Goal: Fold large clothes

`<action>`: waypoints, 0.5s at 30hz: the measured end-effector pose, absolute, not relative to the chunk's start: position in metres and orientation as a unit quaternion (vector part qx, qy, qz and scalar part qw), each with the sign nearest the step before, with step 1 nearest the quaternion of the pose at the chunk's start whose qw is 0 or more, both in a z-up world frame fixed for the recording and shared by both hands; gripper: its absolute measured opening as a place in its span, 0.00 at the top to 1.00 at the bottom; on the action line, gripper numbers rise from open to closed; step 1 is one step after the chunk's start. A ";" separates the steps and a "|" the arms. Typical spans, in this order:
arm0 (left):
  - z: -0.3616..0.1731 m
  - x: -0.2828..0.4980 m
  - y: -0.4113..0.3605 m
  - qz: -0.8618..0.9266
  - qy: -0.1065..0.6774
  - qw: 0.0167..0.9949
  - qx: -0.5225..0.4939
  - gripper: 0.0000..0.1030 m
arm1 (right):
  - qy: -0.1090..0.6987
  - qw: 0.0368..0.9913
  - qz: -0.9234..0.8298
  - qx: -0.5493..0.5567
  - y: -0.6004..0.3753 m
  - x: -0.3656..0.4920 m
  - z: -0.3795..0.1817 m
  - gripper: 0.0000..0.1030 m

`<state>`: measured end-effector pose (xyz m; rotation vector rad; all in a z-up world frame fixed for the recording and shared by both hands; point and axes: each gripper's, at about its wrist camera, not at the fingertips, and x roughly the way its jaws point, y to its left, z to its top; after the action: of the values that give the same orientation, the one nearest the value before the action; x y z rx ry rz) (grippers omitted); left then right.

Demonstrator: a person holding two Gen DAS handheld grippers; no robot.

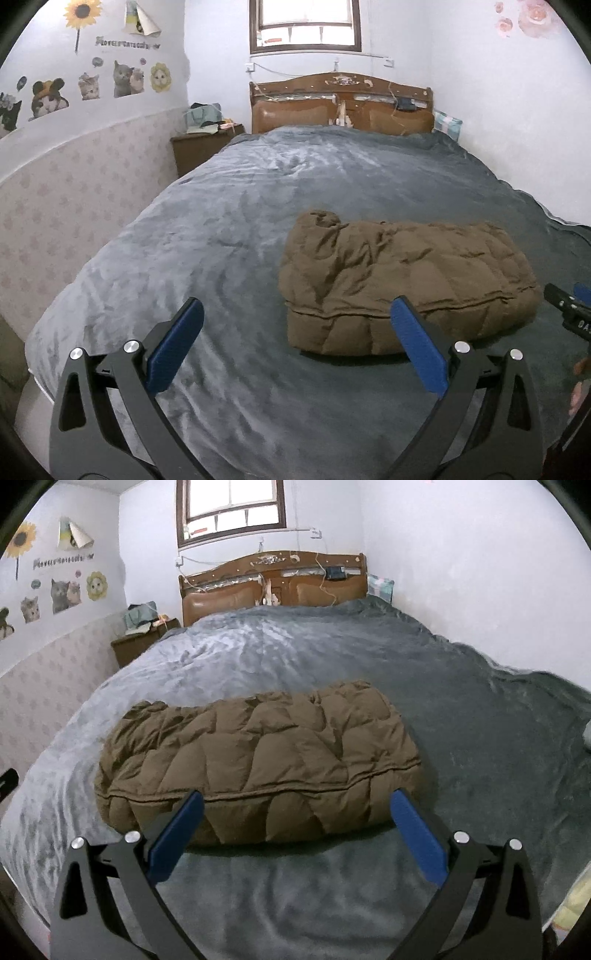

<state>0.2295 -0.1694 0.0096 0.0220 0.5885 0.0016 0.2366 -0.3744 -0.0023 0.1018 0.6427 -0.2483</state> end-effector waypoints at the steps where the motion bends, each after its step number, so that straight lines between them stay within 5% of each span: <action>1: 0.011 0.229 -0.170 0.000 0.290 0.957 0.009 0.03 | 0.315 0.940 -0.125 0.044 -0.372 0.236 -0.001 0.02; 15: 0.025 0.219 -0.175 -0.023 0.290 0.957 -0.002 0.03 | 0.286 0.950 -0.116 0.043 -0.349 0.215 0.033 0.02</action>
<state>0.2186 -0.1748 0.0248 -0.0037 0.5885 -0.0459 0.2154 -0.3485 0.0330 0.0882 0.5807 -0.2353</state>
